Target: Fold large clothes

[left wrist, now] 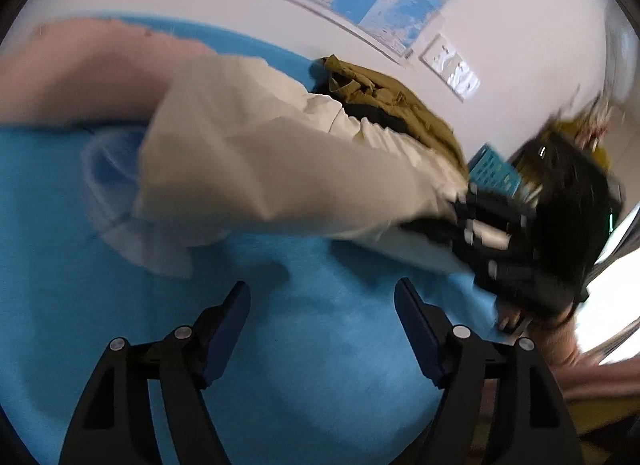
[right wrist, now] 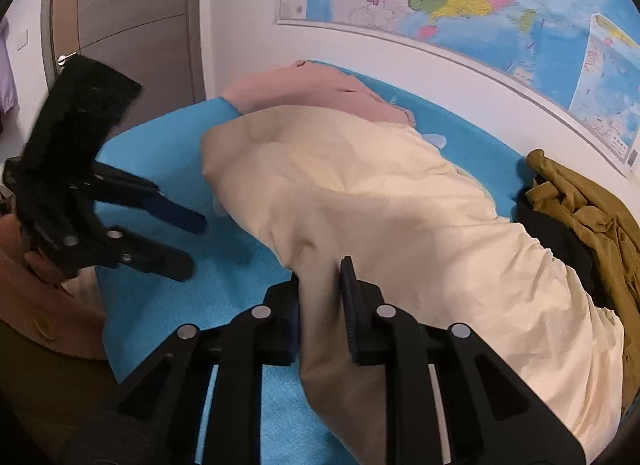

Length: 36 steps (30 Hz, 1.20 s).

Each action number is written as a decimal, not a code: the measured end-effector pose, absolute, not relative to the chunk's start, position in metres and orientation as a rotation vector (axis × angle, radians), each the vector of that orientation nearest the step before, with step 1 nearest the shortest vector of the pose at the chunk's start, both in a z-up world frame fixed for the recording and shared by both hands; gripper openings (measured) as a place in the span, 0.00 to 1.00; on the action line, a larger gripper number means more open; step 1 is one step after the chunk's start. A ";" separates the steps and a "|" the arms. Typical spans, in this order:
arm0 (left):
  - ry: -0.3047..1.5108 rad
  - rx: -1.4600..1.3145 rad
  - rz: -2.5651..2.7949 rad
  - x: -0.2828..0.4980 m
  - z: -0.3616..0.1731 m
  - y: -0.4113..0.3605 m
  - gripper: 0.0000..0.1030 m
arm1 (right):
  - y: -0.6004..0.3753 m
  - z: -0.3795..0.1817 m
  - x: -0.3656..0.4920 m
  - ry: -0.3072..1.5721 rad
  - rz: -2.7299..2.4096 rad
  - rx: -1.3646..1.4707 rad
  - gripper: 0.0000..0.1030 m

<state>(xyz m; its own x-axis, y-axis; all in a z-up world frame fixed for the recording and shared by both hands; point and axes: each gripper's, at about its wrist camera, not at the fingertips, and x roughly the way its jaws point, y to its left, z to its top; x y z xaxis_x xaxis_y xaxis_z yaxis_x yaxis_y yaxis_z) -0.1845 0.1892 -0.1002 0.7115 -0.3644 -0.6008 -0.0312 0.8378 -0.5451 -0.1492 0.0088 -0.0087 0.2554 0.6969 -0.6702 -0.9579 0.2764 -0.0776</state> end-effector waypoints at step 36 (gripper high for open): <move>0.801 -0.570 -0.050 -0.111 -0.105 0.189 0.38 | -0.273 -0.062 -0.101 1.067 0.811 0.538 0.67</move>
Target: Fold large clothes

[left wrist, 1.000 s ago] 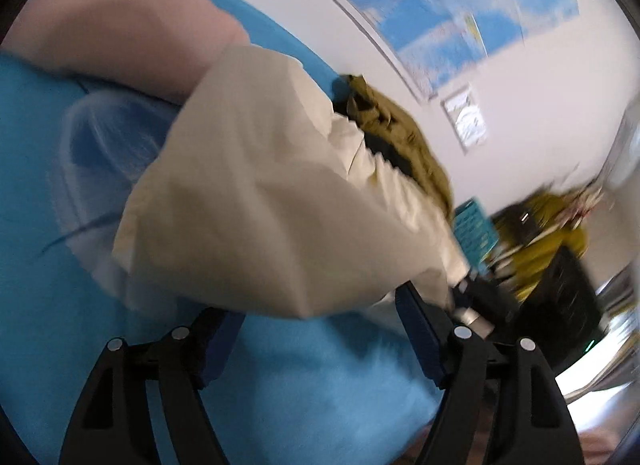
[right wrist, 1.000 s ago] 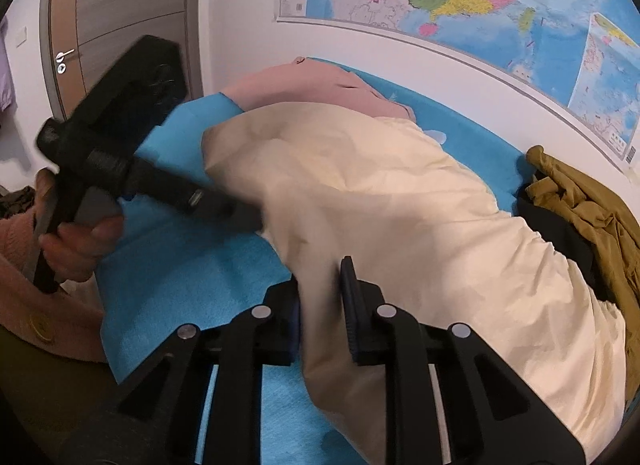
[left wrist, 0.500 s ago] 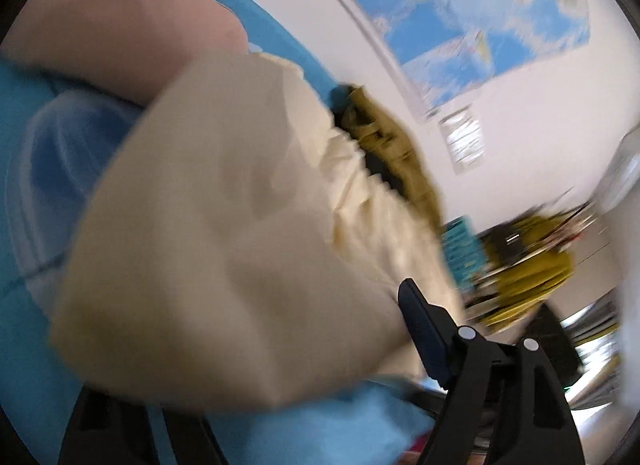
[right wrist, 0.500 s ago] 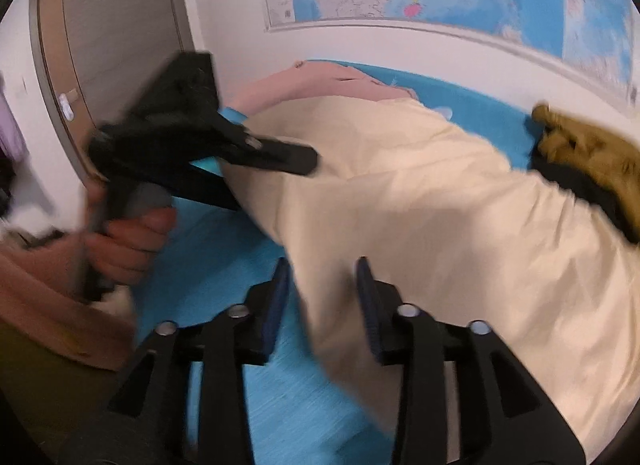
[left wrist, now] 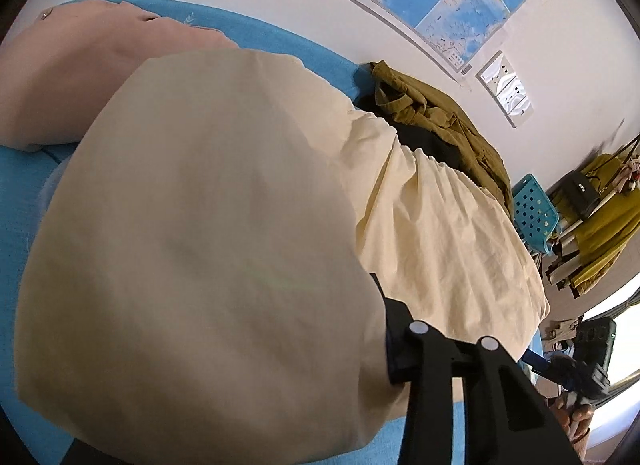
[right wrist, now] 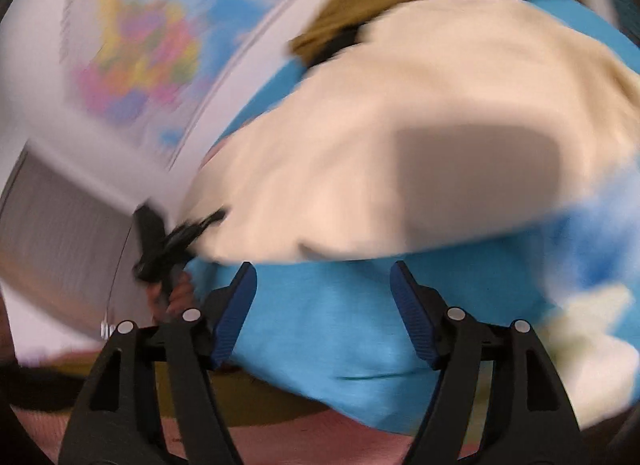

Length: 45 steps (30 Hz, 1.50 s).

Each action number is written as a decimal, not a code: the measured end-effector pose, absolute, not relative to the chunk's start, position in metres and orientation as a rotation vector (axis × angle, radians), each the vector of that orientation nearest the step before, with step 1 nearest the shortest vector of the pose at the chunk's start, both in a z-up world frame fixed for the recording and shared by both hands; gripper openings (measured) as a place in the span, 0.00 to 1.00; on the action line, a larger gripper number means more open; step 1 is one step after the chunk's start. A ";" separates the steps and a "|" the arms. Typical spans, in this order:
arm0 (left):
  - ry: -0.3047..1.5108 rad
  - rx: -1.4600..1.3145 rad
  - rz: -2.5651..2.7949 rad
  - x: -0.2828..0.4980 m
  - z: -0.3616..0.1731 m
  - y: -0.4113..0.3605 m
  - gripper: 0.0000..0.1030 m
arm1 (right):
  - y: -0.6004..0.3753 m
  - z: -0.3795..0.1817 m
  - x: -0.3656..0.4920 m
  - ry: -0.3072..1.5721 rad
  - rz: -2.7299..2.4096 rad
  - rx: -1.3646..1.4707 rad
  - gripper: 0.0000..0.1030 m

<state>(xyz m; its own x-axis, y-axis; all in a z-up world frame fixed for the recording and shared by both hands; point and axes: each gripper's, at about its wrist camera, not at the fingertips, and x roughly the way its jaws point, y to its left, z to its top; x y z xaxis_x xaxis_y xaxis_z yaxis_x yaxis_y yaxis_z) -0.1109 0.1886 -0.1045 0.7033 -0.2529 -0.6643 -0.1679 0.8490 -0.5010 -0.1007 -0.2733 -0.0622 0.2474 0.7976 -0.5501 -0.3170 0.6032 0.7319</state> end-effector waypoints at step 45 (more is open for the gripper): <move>0.767 -0.560 -0.141 -0.106 -0.104 0.183 0.68 | -0.243 -0.067 -0.037 0.837 0.558 0.588 0.75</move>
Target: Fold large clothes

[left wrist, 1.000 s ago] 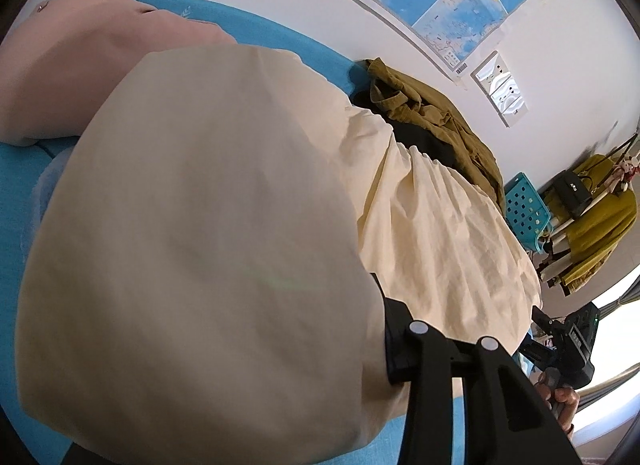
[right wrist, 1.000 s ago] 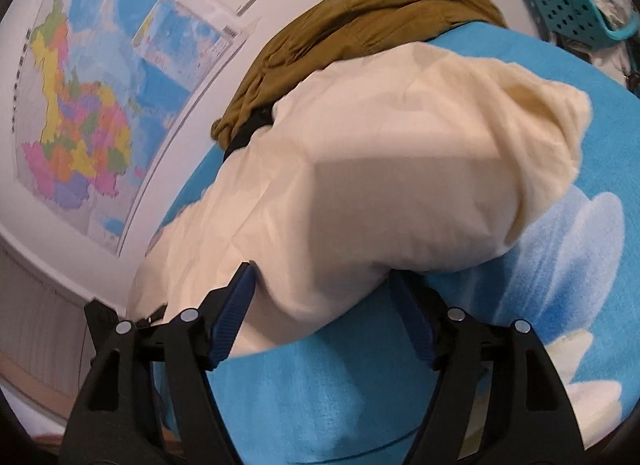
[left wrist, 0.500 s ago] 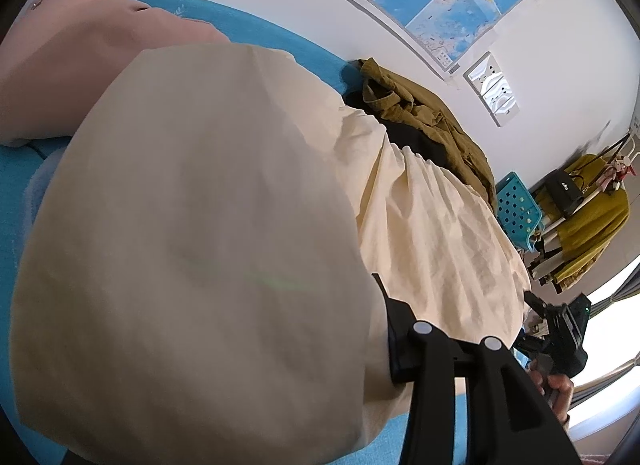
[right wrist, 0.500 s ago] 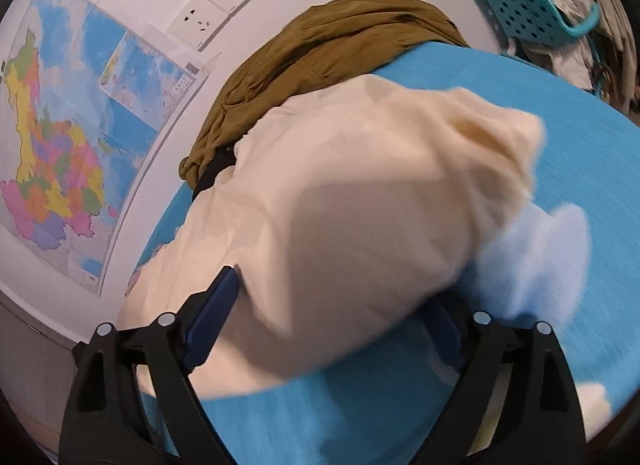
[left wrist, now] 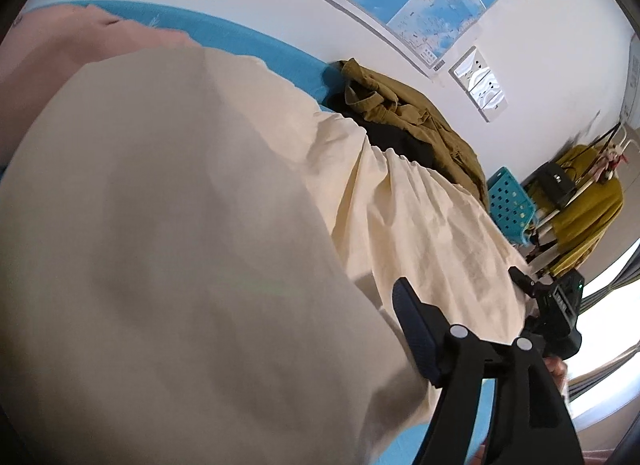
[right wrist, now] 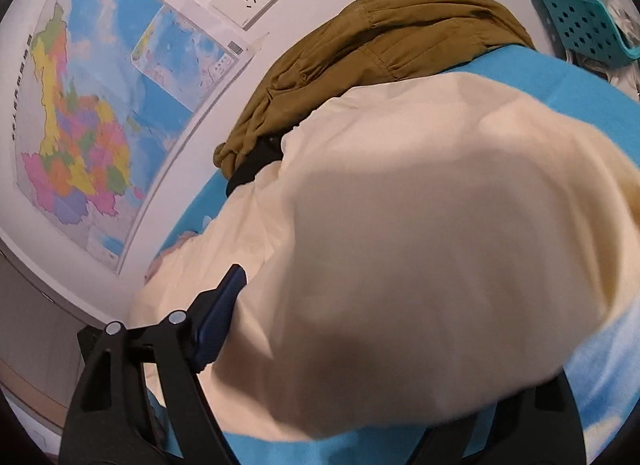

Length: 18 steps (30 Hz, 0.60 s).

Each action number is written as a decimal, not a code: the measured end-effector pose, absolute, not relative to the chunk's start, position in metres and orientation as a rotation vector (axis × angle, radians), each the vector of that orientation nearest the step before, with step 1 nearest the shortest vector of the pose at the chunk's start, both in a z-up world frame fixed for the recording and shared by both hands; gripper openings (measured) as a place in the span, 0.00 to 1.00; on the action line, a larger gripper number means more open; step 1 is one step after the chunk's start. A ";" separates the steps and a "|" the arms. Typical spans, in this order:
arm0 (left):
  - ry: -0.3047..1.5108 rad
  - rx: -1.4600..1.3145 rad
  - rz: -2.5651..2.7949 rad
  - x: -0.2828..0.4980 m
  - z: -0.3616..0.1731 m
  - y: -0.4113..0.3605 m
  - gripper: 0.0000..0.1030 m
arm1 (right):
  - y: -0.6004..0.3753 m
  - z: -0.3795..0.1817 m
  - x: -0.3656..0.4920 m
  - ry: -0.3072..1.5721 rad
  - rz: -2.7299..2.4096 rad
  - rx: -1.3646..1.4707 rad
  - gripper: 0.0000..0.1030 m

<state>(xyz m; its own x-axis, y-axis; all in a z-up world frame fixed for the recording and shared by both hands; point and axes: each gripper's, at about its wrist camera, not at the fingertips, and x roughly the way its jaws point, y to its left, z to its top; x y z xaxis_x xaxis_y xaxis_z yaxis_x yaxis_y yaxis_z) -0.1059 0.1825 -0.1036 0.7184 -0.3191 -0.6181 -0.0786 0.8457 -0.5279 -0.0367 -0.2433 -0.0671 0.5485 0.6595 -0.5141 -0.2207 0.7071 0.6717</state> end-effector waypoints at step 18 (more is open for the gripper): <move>0.843 -0.469 0.019 -0.103 -0.098 0.173 0.38 | -0.231 -0.069 -0.026 0.883 0.623 0.540 0.47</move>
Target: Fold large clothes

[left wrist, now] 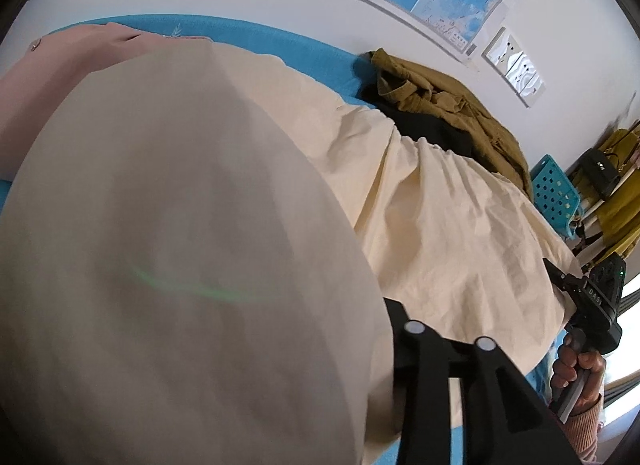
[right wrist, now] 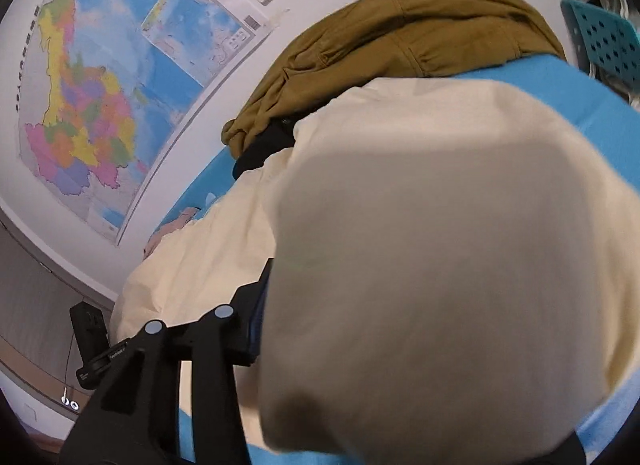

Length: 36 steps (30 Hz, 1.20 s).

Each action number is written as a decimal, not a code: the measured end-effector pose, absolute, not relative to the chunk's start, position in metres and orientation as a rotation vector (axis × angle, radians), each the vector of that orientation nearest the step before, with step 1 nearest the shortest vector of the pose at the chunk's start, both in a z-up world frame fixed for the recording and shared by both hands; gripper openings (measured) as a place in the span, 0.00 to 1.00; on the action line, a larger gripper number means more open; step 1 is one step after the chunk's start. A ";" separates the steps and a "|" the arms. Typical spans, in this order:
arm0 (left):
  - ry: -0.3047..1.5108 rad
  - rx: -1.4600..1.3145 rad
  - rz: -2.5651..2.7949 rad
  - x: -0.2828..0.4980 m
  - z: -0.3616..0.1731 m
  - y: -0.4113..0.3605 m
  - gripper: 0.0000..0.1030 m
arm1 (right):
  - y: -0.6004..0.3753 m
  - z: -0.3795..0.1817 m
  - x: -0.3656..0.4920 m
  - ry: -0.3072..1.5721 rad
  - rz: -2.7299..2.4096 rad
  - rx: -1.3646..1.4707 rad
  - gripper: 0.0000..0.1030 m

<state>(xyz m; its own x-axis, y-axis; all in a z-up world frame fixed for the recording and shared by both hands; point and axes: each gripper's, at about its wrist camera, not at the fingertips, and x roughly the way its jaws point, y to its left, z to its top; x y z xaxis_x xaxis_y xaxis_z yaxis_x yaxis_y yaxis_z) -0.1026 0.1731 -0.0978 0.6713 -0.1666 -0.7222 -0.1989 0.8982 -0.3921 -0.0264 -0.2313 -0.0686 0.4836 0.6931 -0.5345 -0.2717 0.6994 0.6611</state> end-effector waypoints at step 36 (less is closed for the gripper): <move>0.872 -0.438 0.001 -0.105 -0.097 0.164 0.57 | -0.237 -0.063 -0.038 0.931 0.699 0.557 0.50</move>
<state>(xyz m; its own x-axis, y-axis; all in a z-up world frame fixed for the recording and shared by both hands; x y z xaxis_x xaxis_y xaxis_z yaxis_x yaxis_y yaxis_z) -0.1051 0.1644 -0.0966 0.6488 -0.1756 -0.7404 -0.1771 0.9114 -0.3714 -0.0384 -0.2366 -0.0634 0.4109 0.7458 -0.5243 -0.2955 0.6530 0.6973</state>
